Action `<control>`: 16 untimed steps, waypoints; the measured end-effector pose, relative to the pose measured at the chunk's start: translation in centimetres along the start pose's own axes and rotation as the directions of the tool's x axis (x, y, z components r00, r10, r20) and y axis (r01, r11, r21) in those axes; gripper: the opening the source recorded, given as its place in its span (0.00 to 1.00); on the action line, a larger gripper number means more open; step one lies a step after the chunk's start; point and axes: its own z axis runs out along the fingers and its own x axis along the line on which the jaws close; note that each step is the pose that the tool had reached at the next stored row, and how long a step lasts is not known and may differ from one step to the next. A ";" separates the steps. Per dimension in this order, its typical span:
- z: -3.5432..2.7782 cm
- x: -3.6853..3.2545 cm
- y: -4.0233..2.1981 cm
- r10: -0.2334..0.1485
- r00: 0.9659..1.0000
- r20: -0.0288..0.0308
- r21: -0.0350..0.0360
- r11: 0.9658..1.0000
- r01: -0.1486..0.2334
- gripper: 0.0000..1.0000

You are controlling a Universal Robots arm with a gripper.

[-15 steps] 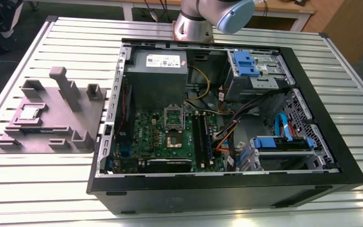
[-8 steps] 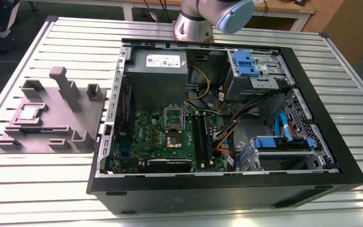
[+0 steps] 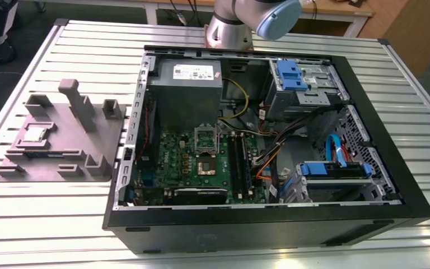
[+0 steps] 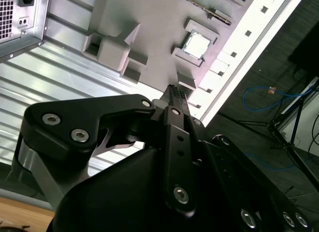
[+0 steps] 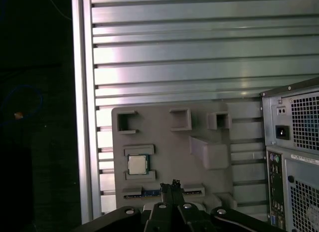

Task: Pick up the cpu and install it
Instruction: 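Reach for the cpu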

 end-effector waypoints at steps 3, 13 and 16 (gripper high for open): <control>-0.01 0.01 0.00 0.000 1.000 0.000 0.000 1.000 0.000 0.10; 0.01 0.04 0.01 0.000 1.000 -0.005 0.000 1.000 0.000 0.10; 0.04 0.04 0.00 -0.020 1.000 -0.020 0.001 1.000 0.020 0.10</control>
